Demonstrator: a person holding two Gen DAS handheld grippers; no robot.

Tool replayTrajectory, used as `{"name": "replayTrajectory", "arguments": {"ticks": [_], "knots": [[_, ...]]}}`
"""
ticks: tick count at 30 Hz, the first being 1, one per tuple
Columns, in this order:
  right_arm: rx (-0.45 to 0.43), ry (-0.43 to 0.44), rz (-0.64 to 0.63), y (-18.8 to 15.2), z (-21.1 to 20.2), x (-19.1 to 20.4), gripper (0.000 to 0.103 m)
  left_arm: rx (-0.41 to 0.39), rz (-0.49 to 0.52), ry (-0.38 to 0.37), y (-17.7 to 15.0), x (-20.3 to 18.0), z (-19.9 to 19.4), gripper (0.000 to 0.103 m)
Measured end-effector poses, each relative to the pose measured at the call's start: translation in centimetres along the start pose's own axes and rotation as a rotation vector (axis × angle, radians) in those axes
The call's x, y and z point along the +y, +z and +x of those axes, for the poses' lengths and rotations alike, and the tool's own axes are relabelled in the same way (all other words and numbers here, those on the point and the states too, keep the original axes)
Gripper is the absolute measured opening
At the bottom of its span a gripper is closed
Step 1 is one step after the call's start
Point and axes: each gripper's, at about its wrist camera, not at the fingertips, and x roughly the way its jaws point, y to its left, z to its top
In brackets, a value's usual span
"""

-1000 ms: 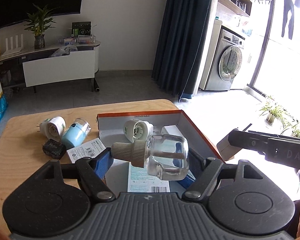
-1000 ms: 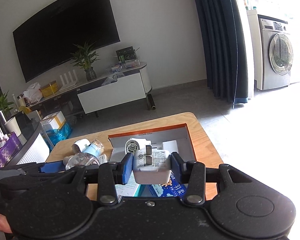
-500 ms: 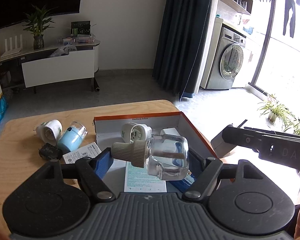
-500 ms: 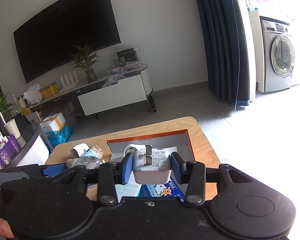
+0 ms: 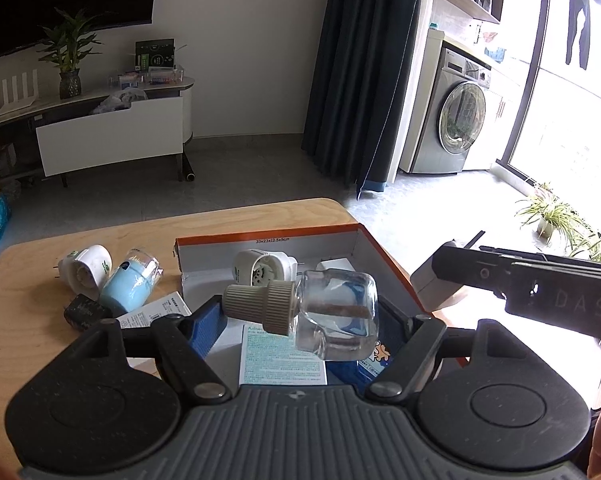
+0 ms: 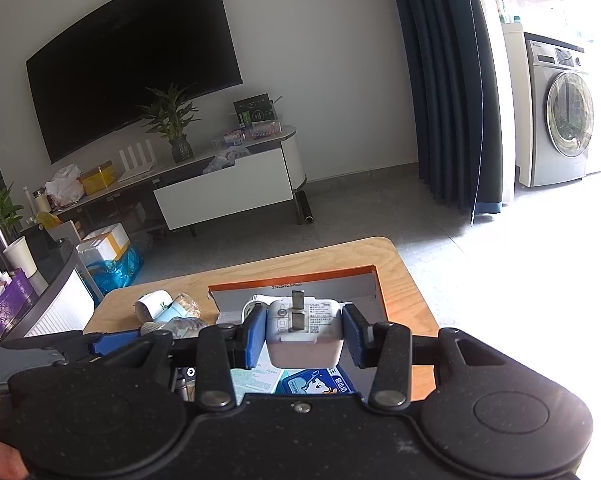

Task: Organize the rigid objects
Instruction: 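Carry the glass bottle and white charger with both tools over the tray, then lower the charger and glass bottle into the tray and open both tools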

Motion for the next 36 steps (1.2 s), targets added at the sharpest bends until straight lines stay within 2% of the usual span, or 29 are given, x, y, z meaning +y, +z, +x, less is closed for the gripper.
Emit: {"name": "replayTrajectory", "arguments": {"ticks": [27, 36], "knots": [[0.091, -0.035, -0.036, 1.0, 6.8, -0.8, 0.052, 0.066, -0.013, -0.016, 0.5, 0.2, 4.2, 0.079], [0.013, -0.069, -0.029, 1.6, 5.5, -1.7, 0.059, 0.089, -0.019, -0.033, 0.9, -0.1, 5.9, 0.079]]}}
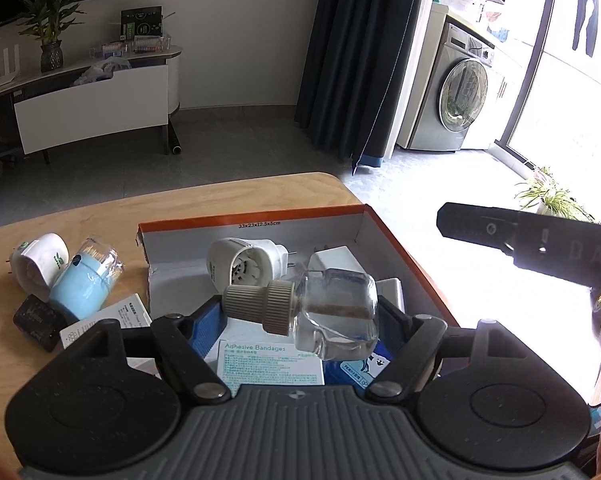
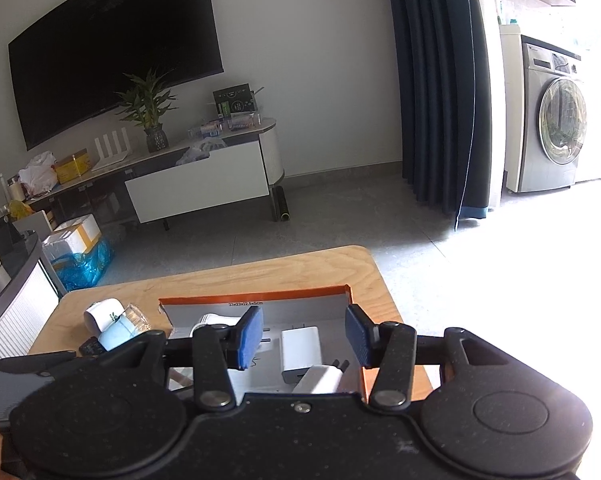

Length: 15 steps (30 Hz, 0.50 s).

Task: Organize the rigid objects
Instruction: 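Lower the charger and glass bottle into the tray and open both tools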

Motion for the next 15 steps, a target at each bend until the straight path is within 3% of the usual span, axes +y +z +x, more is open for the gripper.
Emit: {"name": "replayTrajectory", "arguments": {"ticks": [7, 10, 15], "knots": [[-0.023, -0.011, 0.034, -0.4, -1.7, -0.9, 0.070, 0.011, -0.010, -0.052, 0.7, -0.3, 0.7, 0.083], [-0.028, -0.007, 0.025, -0.4, -2.2, -0.7, 0.077, -0.008, -0.014, -0.030, 0.7, -0.1, -0.3, 0.088], [-0.024, 0.018, 0.014, -0.5, -2.9, 0.3, 0.080, -0.009, -0.026, 0.021, 0.7, 0.7, -2.1, 0.092]]}}
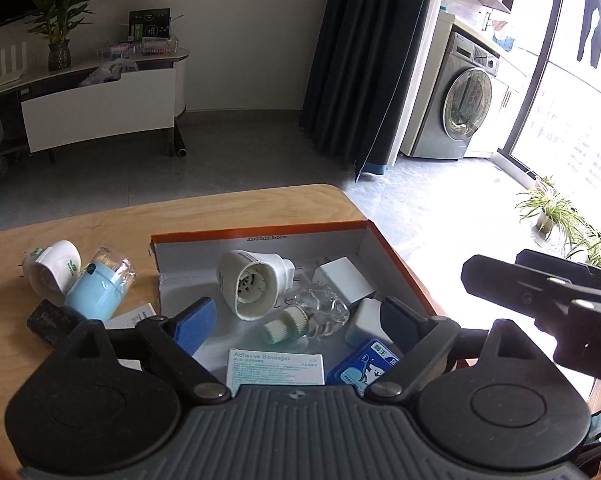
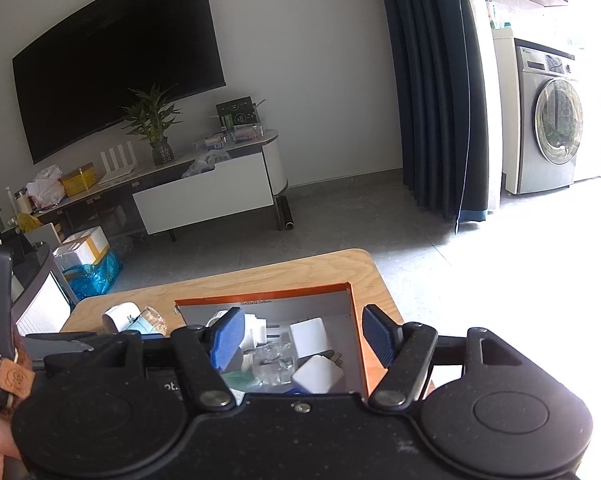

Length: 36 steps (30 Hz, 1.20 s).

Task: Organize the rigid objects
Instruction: 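Lower the charger and glass bottle into the tray and open both tools, then withdraw both tools from the tray toward the remaining table objects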

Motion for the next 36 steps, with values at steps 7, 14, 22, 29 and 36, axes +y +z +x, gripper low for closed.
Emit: {"name": "replayTrajectory", "arguments": {"ticks": [7, 14, 22, 29, 36], "knots": [[0.022, 0.024, -0.023, -0.7, -0.4, 2.2, 0.082, 0.005, -0.025, 0.078, -0.6, 1.8, -2.6, 0.096], [0.059, 0.058, -0.055, -1.1, -0.3, 4.3, 0.083, -0.005, -0.056, 0.131, -1.3, 3.8, -4.6, 0.097], [0.083, 0.105, -0.095, -1.4, 0.0, 7.1, 0.084, -0.024, -0.088, 0.163, -1.9, 5.8, -6.3, 0.098], [0.111, 0.141, -0.132, -2.1, 0.8, 9.3, 0.084, -0.026, -0.121, 0.189, -2.9, 8.2, -7.3, 0.098], [0.143, 0.171, -0.148, -2.7, 1.6, 10.8, 0.084, -0.011, -0.166, 0.226, -4.1, 10.7, -7.7, 0.098]]}}
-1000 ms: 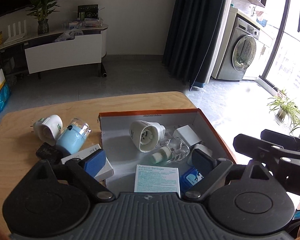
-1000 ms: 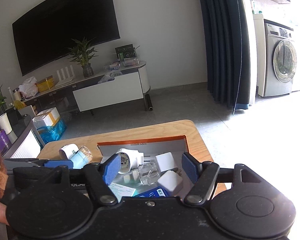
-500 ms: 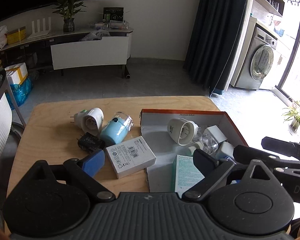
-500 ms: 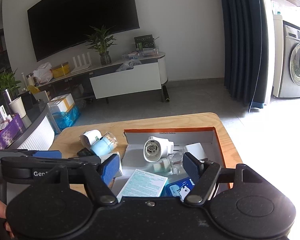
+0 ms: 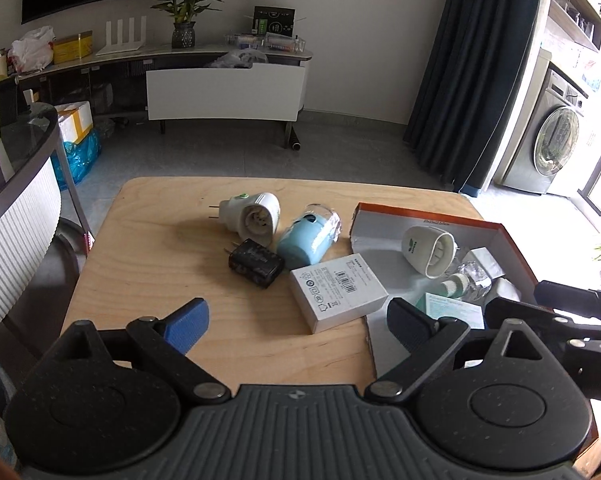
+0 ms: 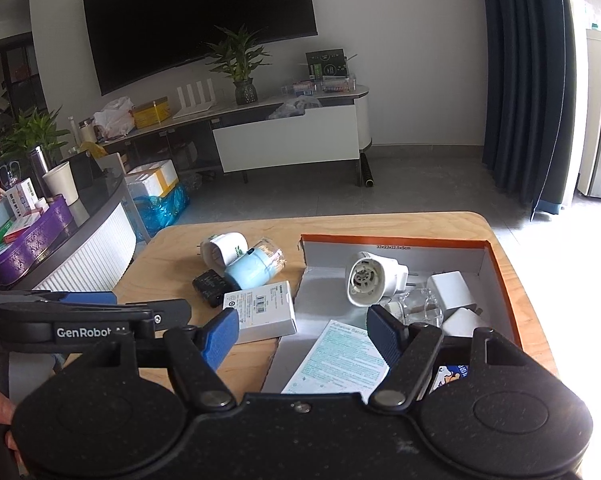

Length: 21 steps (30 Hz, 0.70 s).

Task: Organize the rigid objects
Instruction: 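Withdraw both tools from the tray toward the remaining table objects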

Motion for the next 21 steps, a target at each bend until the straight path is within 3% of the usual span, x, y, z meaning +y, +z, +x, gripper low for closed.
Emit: {"name": "replayTrajectory", "arguments": {"ticks": [13, 21], "knots": [[0.049, 0.032, -0.020, -0.9, 1.7, 1.2, 0.085, 0.037, -0.070, 0.054, -0.9, 3.5, 1.2, 0.098], [0.064, 0.051, -0.026, -1.1, 2.3, 1.3, 0.086, 0.022, -0.040, 0.036, -0.3, 4.5, 3.2, 0.099]]}}
